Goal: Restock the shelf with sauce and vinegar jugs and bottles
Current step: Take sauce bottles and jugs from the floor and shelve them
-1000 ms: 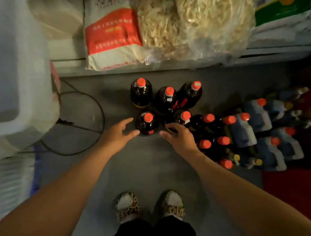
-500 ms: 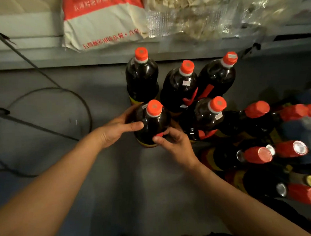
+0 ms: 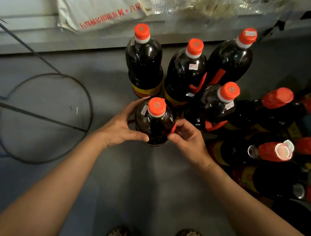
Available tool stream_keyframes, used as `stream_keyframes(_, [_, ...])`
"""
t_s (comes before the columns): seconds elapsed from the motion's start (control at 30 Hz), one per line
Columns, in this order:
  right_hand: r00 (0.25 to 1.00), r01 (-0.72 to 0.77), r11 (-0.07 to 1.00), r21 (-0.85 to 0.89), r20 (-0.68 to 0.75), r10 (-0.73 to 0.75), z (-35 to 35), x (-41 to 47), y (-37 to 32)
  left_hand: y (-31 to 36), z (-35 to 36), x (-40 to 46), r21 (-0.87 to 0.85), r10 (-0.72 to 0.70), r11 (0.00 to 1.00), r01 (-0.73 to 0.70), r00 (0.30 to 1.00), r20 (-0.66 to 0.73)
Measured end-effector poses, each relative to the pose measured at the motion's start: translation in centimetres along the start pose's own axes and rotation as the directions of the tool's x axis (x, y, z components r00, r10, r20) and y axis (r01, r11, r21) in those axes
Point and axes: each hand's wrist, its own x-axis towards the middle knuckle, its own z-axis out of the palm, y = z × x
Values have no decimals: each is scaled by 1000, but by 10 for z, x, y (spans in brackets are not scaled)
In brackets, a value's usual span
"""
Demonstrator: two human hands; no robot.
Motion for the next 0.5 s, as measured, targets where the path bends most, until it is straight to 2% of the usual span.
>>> stream_keyframes(0.17, [996,-28,997,77,-79,34,16,-4,-6,-12,6,3,-63,27,998,-30,998,-54])
stream_keyframes(0.3, [992,-57,991,121,-105,70,20,7,-16,-8,1,13,-113,-4,994,-10,993,-120])
stream_keyframes(0.5, [970,-217,976,25,-105,218,25,-2,-61,30,16,-7,-222,-178,967,127,958,-223])
